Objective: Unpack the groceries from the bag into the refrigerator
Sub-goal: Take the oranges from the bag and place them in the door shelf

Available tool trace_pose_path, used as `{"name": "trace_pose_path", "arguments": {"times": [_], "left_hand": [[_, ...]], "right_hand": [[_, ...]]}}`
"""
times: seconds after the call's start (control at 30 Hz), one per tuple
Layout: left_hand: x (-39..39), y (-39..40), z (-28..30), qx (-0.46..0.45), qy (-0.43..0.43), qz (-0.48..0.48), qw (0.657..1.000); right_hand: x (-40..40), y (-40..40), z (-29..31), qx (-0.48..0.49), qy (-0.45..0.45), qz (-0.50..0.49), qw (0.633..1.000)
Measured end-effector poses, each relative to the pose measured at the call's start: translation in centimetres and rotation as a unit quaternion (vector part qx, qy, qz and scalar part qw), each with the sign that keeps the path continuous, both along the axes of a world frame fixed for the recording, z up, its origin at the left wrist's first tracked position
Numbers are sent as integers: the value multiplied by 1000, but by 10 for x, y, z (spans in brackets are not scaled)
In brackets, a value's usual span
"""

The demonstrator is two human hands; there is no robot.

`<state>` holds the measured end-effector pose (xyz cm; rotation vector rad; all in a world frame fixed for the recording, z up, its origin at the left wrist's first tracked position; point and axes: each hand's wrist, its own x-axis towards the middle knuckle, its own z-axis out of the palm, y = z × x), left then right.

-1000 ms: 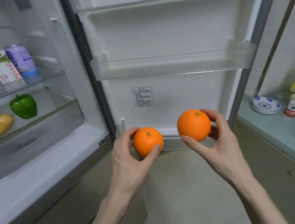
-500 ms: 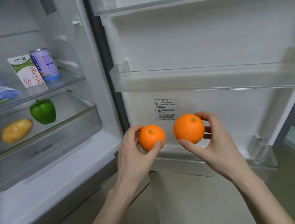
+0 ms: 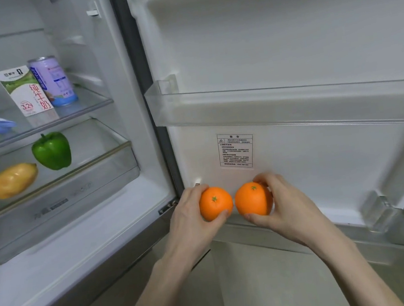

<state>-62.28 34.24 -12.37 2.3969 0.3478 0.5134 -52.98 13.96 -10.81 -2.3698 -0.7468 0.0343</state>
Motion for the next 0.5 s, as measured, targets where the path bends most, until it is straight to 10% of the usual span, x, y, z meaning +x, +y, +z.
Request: {"name": "trace_pose_path", "arguments": {"times": [0.5], "left_hand": [[29, 3, 12, 25, 160, -27, 986]], "right_hand": [[29, 14, -12, -61, 158, 26, 985]]}}
